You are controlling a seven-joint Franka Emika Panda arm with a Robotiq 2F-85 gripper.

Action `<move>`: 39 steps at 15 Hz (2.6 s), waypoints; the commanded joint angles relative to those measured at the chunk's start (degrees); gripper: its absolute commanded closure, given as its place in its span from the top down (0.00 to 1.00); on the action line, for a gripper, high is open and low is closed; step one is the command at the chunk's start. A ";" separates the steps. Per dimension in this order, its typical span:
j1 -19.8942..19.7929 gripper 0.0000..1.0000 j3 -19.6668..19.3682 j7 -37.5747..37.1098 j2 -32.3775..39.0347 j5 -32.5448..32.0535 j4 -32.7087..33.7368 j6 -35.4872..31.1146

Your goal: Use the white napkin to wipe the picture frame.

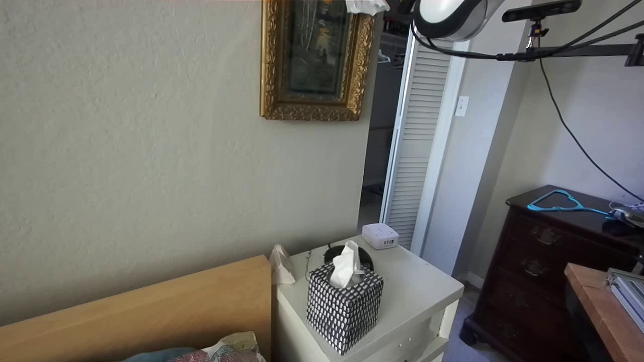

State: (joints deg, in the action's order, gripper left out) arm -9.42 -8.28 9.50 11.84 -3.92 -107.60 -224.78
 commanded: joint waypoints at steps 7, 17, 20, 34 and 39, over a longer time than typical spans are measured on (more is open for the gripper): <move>0.78 0.00 -0.62 2.52 0.52 -0.64 6.30 -0.40; 0.32 0.00 -1.12 1.18 2.67 -0.15 2.90 -0.74; -0.11 0.00 -1.10 -0.07 4.07 -0.34 1.67 -0.73; 0.34 0.00 -0.02 -2.97 4.15 -1.04 -9.46 -1.41; 0.33 0.00 0.61 -4.73 4.62 -0.80 -13.34 -0.65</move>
State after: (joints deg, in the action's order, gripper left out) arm -8.93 -8.09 6.84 17.10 -4.00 -118.27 -226.33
